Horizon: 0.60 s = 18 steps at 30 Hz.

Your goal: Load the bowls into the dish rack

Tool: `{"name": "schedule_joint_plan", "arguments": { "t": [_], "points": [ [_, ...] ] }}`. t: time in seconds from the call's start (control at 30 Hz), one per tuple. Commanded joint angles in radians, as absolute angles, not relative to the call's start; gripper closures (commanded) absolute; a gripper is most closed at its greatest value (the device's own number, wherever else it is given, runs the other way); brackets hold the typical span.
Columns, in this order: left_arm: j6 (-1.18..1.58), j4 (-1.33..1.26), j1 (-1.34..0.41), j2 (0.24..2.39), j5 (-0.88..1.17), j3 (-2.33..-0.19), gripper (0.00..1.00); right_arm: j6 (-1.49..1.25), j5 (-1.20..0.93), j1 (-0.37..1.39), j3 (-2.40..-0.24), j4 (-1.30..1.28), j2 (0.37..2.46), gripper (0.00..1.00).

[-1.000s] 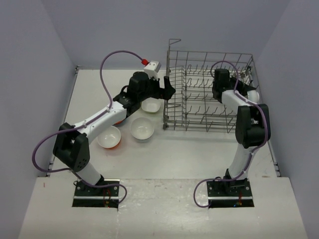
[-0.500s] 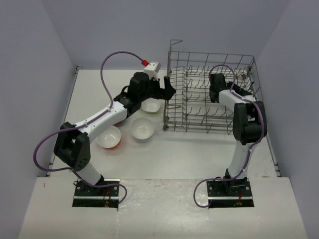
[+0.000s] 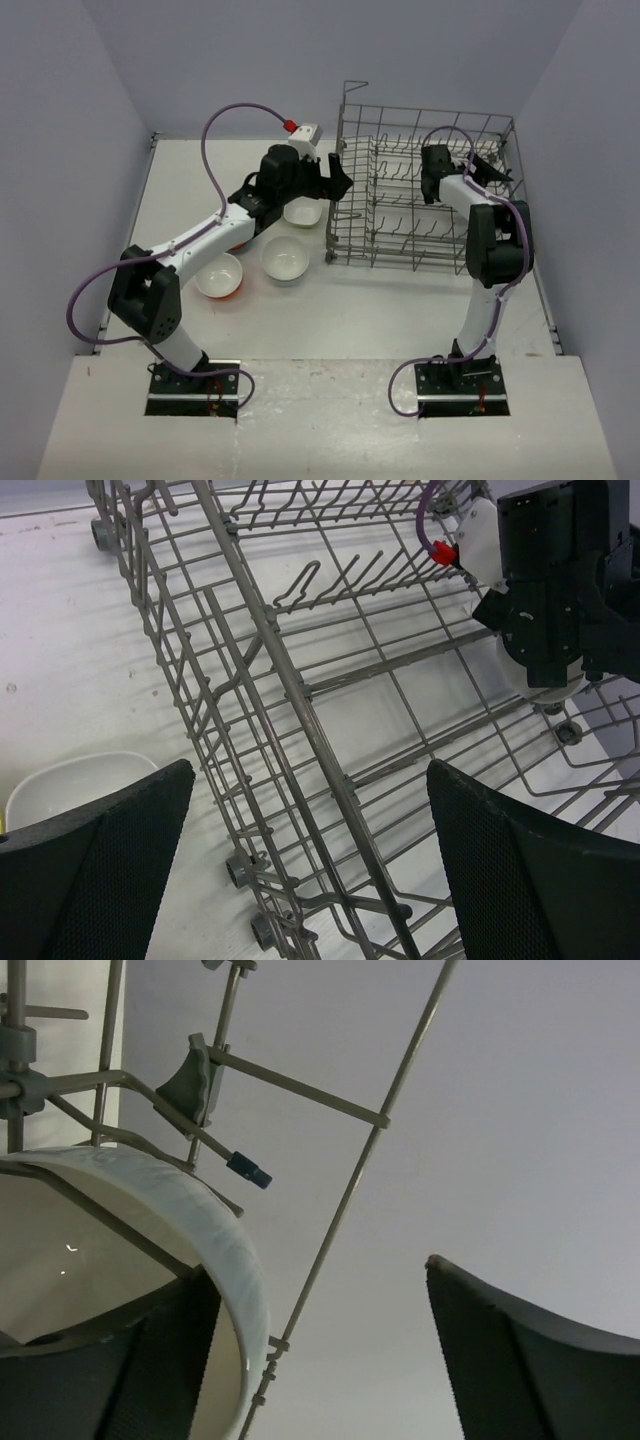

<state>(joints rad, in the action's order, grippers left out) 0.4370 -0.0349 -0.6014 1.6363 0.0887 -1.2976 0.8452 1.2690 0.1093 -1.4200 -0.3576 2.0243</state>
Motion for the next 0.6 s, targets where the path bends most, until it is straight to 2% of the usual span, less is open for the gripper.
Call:
{"name": "schedule_joint_plan", "arguments": {
  "t": [0.0, 0.07, 0.1, 0.3, 0.57],
  "points": [
    [0.451, -0.055, -0.594, 1.598, 0.081, -1.307, 0.0, 0.812, 1.253, 0.126, -1.465, -0.437, 1.988, 0.13],
    [0.451, -0.055, -0.595, 1.589, 0.081, -1.308, 0.0, 0.801, 1.25, 0.136, -1.486, -0.46, 1.965, 0.02],
    [0.451, -0.055, -0.595, 1.588, 0.081, -1.31, 0.0, 0.795, 1.247, 0.14, -1.509, -0.471, 1.956, 0.01],
    [0.451, -0.041, -0.594, 1.563, 0.072, -1.312, 0.0, 0.674, 1.174, 0.181, -1.595, -0.615, 1.865, 0.01],
    [0.436, -0.002, -0.595, 1.5, 0.055, -1.319, 0.0, 0.41, 0.795, 0.255, -1.739, -0.851, 1.776, 0.01]
  ]
}}
